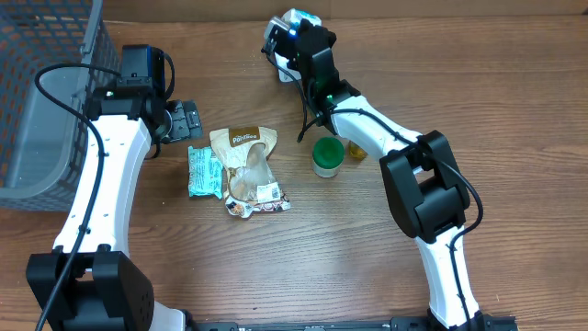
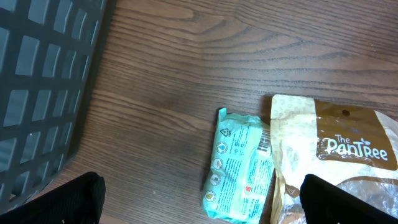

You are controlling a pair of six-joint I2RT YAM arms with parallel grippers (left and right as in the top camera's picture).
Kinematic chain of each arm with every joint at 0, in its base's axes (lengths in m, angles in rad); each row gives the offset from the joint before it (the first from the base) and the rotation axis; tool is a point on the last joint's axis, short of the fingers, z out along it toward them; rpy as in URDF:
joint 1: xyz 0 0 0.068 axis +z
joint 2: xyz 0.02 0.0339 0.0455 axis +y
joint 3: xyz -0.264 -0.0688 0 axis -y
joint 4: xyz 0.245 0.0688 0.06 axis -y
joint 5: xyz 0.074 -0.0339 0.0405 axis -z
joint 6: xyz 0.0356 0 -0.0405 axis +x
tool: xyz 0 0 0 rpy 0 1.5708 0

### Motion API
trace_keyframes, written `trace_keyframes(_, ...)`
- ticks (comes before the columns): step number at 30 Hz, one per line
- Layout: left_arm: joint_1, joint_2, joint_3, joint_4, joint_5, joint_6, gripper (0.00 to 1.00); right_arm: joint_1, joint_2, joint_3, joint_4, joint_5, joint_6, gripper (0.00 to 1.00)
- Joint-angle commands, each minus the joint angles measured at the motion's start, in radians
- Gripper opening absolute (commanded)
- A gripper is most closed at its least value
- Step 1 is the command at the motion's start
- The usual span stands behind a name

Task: Scan the item barcode
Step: 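Lift the green-white packet up to the white scanner with the right gripper, then carry the packet to the right side and release it on the table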

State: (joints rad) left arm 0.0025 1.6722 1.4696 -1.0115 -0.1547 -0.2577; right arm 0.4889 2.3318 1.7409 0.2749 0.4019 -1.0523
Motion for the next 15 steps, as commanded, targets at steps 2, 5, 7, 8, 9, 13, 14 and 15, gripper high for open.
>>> trace_keyframes(2, 0.004, 0.002, 0.018, -0.002, -0.009, 0.014, 1.0, 0.001, 0.012, 0.013, 0.005, -0.011, 0.036, 0.04)
trace_keyframes(5, 0.004, 0.002, 0.018, -0.002, -0.009, 0.014, 0.99, 0.001, 0.005, 0.015, 0.059, -0.01, 0.115, 0.04)
trace_keyframes(7, 0.004, 0.002, 0.018, -0.002, -0.009, 0.015, 0.99, 0.002, -0.02, 0.015, 0.112, -0.011, 0.114, 0.04)
trace_keyframes(8, 0.004, 0.002, 0.018, -0.002, -0.009, 0.014, 1.0, 0.003, -0.037, 0.015, 0.13, -0.011, 0.115, 0.04)
trace_keyframes(9, 0.004, 0.002, 0.018, -0.002, -0.009, 0.014, 1.0, 0.004, -0.062, 0.015, 0.141, -0.011, 0.122, 0.03)
trace_keyframes(13, 0.004, 0.002, 0.018, -0.002, -0.009, 0.014, 1.0, 0.0, -0.187, 0.015, 0.069, -0.011, 0.246, 0.04)
trace_keyframes(14, 0.004, 0.002, 0.018, -0.002, -0.009, 0.015, 0.99, -0.006, -0.216, 0.015, 0.035, -0.011, 0.288, 0.04)
trace_keyframes(15, 0.004, 0.002, 0.018, -0.002, -0.009, 0.014, 1.0, -0.014, -0.248, 0.015, -0.006, -0.011, 0.337, 0.04)
